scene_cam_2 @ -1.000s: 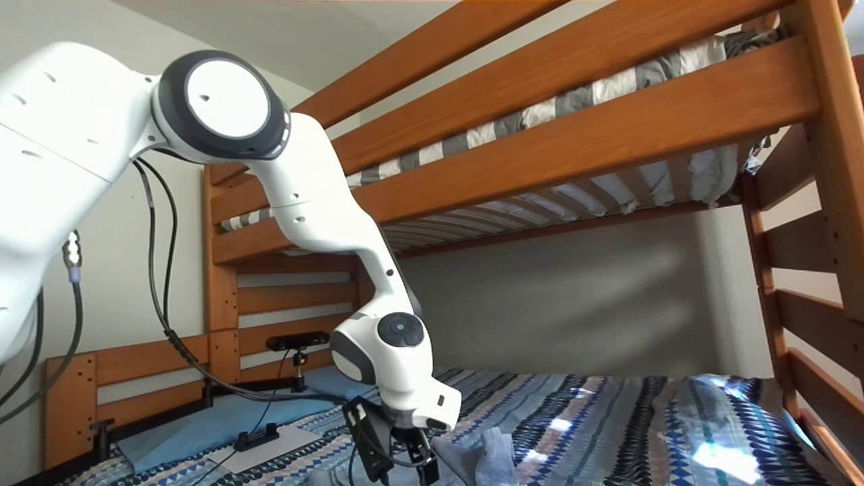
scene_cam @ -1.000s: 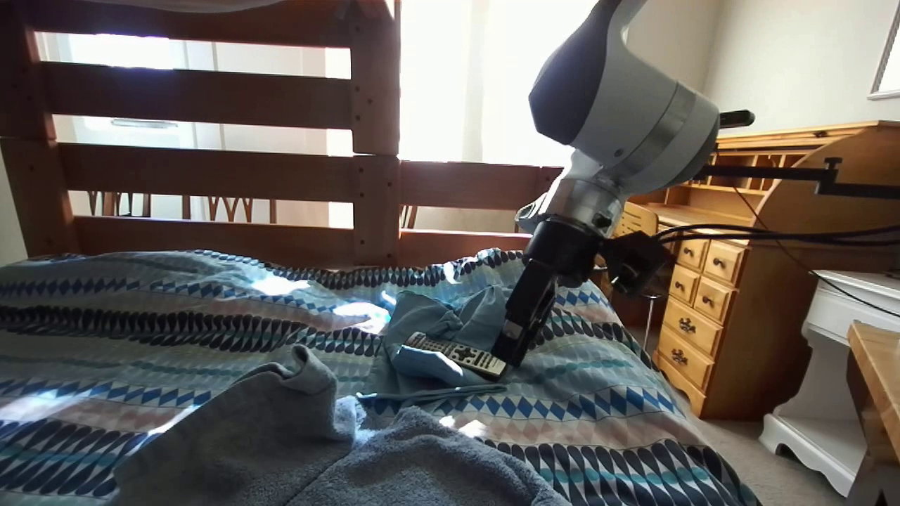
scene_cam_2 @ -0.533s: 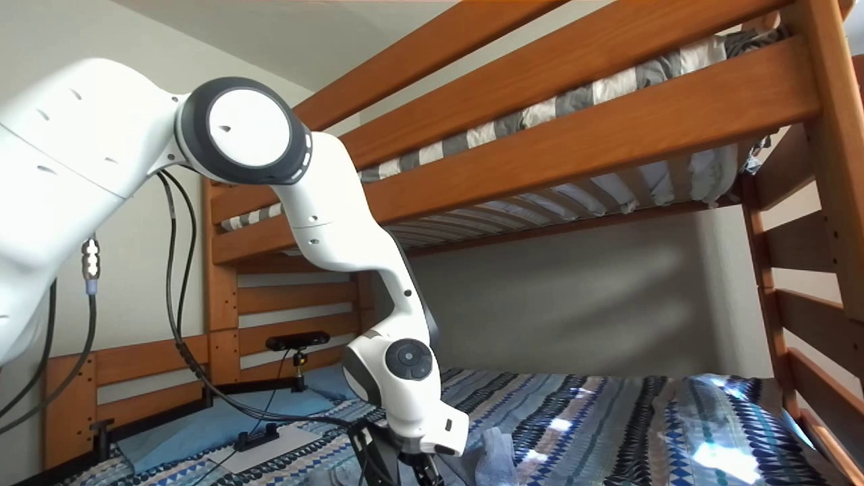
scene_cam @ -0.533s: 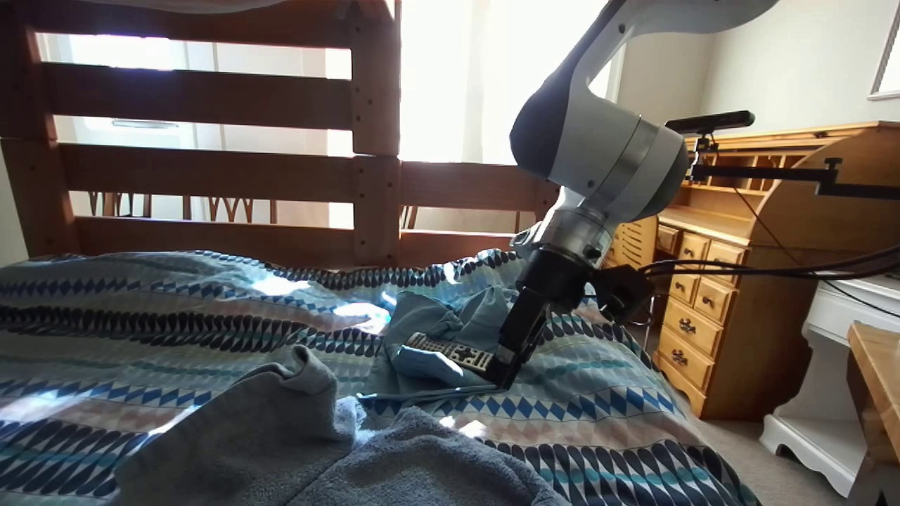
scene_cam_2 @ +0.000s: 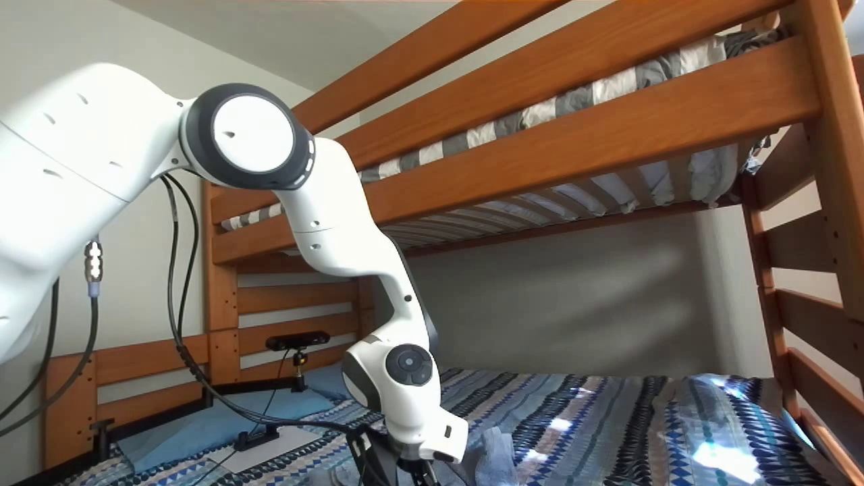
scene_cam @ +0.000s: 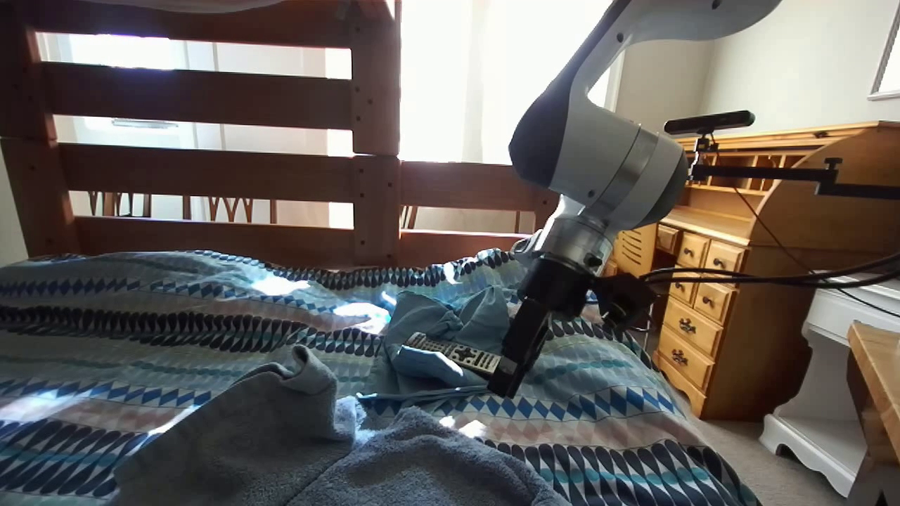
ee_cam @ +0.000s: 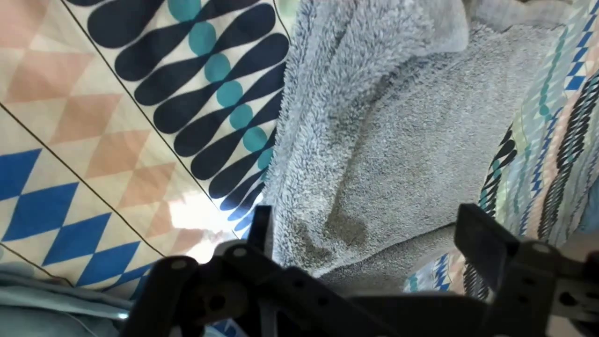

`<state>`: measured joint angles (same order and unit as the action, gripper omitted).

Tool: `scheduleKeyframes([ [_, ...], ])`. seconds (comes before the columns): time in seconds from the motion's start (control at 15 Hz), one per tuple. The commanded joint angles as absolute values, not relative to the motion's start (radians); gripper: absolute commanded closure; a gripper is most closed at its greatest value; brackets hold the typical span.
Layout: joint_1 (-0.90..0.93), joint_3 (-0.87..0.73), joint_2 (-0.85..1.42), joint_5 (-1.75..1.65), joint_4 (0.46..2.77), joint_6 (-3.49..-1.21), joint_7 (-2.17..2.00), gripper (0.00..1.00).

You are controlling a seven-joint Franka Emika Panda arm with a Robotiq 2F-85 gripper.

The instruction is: Partially unfold the towel

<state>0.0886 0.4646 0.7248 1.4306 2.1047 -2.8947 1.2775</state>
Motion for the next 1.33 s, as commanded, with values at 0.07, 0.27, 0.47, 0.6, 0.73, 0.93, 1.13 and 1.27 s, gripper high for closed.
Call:
scheduleKeyframes([
  [0.07, 0.131, 0.426, 0.827, 1.412, 2.039, -2.919, 1.254, 0.0],
  [0.27, 0.136, 0.418, 0.873, 1.411, 2.007, -2.886, 1.247, 0.0],
  [0.47, 0.129, 0.429, 0.912, 1.409, 1.977, -2.84, 1.244, 0.0],
  [0.6, 0.139, 0.426, 0.935, 1.396, 1.956, -2.807, 1.229, 0.0],
  [0.73, 0.152, 0.419, 0.962, 1.389, 1.932, -2.785, 1.216, 0.0],
  [0.93, 0.169, 0.412, 0.997, 1.382, 1.899, -2.765, 1.214, 0.11],
  [1.13, 0.177, 0.406, 1.021, 1.374, 1.872, -2.733, 1.213, 0.41],
  [1.27, 0.178, 0.4, 1.023, 1.367, 1.864, -2.716, 1.218, 0.55],
])
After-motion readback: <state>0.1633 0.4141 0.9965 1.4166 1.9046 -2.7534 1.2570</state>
